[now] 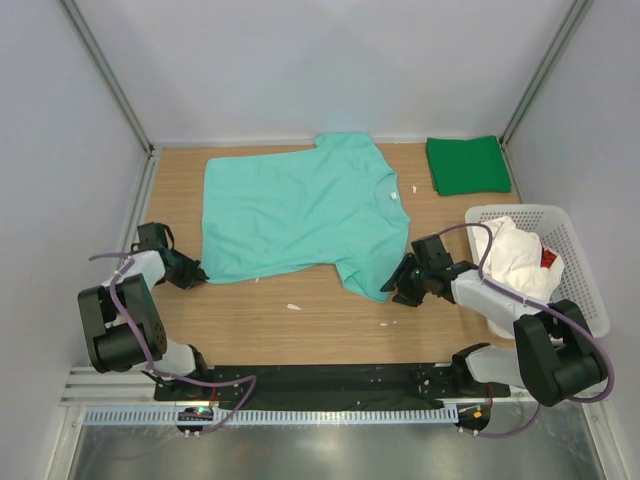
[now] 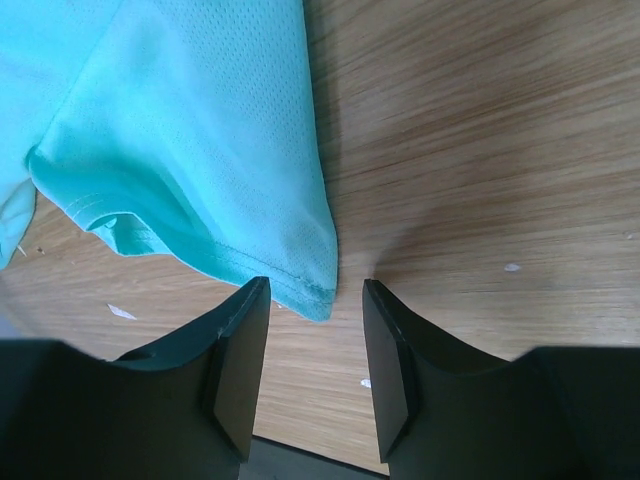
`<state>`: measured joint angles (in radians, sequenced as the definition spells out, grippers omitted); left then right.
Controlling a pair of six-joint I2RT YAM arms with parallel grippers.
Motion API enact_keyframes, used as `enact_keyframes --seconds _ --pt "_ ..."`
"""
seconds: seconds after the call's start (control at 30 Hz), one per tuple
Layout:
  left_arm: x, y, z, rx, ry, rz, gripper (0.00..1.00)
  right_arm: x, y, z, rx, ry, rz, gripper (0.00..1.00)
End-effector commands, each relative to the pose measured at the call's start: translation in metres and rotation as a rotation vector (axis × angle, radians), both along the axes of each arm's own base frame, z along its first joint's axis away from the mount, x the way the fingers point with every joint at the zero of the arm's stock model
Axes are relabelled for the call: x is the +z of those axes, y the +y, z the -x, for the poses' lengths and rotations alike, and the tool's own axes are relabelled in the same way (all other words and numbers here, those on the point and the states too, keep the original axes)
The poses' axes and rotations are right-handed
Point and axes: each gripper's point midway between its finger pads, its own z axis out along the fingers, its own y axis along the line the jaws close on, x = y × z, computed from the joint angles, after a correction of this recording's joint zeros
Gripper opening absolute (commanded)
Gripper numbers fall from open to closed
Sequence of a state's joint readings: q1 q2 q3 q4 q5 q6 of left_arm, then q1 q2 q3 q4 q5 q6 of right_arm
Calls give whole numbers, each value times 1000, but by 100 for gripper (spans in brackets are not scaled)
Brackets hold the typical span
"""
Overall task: Fold and stack the t-shirts
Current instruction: Flatten the tshirt out
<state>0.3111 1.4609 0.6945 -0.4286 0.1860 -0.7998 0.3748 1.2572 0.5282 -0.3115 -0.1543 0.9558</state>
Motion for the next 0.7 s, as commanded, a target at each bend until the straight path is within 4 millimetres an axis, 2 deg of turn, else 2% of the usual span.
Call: enact_keyframes --seconds 0.0,0.23,0.3,0.4,0.47,0.5,0.53,0.6,0.63,0.67 --pt "-16 0 25 -29 84 -16 7 5 2 0 -39 10 -32 48" --pt "-12 -2 23 -43 63 -7 1 -10 6 6 -73 56 -69 46" --pt "-11 -5 21 -49 55 5 0 -14 7 7 -82 69 -74 38" --pt "-10 -5 21 -48 50 10 0 -16 7 7 -92 74 -79 33" --pt "-9 -5 22 -48 48 8 0 -17 6 9 -92 79 -71 21" --pt "-9 -5 22 -46 45 7 0 -17 6 11 -77 82 -75 11" --pt "-9 -5 22 -47 44 4 0 -17 5 17 -64 98 -69 2" --pt "-6 -5 23 -41 46 2 0 -14 -1 28 7 109 -18 1" --pt "-5 -4 25 -39 51 -3 0 -15 -13 49 28 181 36 1" --pt "-2 -4 27 -30 54 -4 0 -5 -18 53 57 144 52 1"
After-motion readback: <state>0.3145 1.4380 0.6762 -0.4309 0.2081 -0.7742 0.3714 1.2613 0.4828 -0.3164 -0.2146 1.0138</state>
